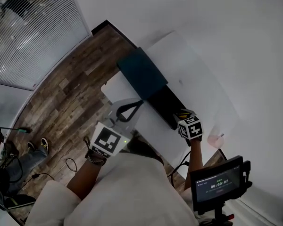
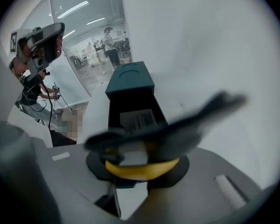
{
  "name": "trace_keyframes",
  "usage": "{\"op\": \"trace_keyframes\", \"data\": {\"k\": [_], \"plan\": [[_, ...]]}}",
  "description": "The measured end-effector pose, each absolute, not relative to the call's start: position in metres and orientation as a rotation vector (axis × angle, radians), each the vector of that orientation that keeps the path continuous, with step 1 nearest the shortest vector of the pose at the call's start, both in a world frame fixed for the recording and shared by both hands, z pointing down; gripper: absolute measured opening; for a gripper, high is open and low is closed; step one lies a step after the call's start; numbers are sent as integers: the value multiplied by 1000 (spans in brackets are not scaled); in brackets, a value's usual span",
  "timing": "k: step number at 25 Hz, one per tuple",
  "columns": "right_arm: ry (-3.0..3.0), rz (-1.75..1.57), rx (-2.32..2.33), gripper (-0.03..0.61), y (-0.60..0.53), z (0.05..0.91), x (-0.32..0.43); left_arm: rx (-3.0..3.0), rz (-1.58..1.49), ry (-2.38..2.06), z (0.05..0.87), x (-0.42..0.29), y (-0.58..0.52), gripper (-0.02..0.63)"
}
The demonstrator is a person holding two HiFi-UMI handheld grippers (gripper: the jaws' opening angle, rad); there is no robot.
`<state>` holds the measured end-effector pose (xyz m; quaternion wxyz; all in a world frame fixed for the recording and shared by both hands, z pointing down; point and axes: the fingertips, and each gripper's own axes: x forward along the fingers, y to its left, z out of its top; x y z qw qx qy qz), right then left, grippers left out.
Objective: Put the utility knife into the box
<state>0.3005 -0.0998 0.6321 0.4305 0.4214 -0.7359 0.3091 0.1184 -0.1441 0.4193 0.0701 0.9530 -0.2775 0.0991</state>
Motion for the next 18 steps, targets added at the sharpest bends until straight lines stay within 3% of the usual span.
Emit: {"op": "trace_keyframes", "data": {"k": [18], "plan": [[-1809,770,941,127,-94,628,278,2804,318,-932,408,85,-138,-2]]}}
